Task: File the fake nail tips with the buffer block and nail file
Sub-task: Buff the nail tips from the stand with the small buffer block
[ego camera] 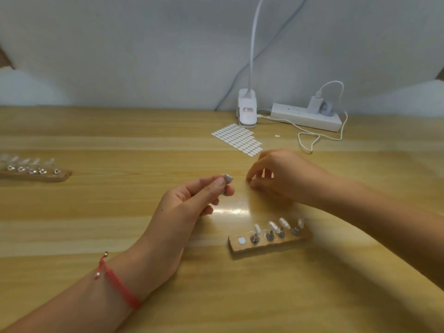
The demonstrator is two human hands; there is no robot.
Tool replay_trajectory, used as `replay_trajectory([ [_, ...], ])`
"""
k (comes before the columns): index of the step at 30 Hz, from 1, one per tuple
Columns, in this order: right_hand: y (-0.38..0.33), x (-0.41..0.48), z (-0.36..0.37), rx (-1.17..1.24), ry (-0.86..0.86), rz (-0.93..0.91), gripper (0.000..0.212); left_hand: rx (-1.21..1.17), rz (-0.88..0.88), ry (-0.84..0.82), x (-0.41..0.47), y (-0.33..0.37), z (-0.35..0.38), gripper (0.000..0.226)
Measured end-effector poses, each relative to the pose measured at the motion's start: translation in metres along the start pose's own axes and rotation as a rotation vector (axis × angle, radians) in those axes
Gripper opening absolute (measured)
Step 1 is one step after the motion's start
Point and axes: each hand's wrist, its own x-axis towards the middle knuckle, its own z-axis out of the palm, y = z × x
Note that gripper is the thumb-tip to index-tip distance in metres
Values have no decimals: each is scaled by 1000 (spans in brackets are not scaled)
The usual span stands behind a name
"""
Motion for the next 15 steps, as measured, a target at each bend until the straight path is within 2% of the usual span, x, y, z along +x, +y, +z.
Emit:
replay_trajectory([
  [2, -3, 1, -3, 148, 76, -9, 20, 9, 4, -2, -1, 1, 1, 18],
  [4, -15, -4, -11, 699, 115, 40, 38, 27, 12, -12, -1, 2, 1, 12],
  [6, -32, -11, -18, 1222, -45, 87, 55, 54, 27, -28, -2, 2, 1, 15],
  [7, -40, -14, -18, 1323, -116, 94, 58, 62, 41, -40, -2, 2, 2, 19],
  [9, -53, -15, -14, 1325, -151, 92, 53, 53, 72, -61, -2, 3, 3, 22],
  [12, -68, -11, -9, 1177, -85, 123, 49, 32, 92, -76, -5, 4, 7, 19],
  [15, -77, -5, -5, 1008, -96, 107, 49, 31, 88, -84, -7, 3, 7, 21],
])
